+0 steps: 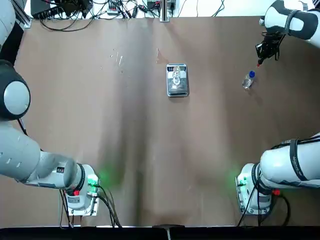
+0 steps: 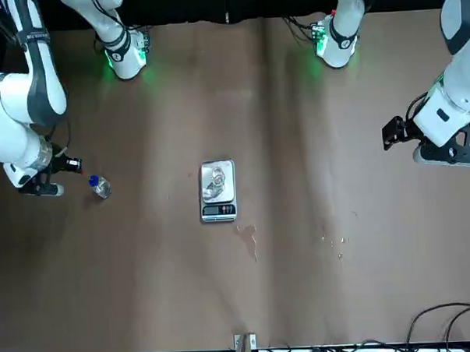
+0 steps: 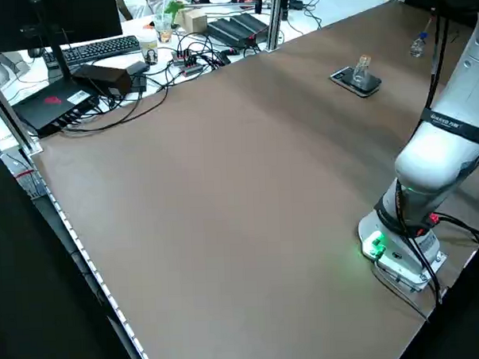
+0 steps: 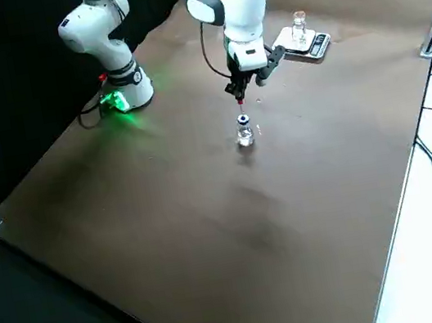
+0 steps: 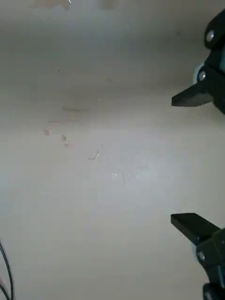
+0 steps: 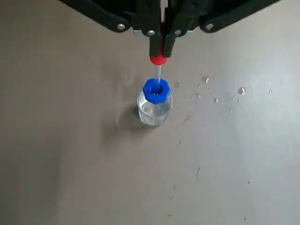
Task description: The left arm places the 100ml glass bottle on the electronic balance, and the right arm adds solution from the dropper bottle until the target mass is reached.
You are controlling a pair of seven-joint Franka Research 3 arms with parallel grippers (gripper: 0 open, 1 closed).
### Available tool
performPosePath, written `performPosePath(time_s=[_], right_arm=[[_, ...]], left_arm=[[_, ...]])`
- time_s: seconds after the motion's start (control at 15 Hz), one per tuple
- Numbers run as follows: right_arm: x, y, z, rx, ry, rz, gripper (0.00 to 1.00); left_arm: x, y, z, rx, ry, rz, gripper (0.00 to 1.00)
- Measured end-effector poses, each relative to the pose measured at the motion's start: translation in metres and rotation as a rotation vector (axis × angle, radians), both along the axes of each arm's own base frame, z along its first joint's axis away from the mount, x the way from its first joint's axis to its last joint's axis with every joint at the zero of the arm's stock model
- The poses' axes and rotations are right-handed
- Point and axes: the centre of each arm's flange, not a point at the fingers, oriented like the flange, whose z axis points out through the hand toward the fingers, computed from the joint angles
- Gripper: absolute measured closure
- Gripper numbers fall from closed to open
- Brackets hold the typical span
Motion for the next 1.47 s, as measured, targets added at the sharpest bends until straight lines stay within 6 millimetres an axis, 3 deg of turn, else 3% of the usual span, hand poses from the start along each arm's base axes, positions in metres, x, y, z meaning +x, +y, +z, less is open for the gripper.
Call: performPosePath(time_s=[1.47], right_arm=[[0.004, 0.01, 0.008, 0.001, 0.006, 0.02, 0.96]], left_arm=[[0.0, 0.0, 0.0, 0.0, 0.001, 0.0, 0.0]])
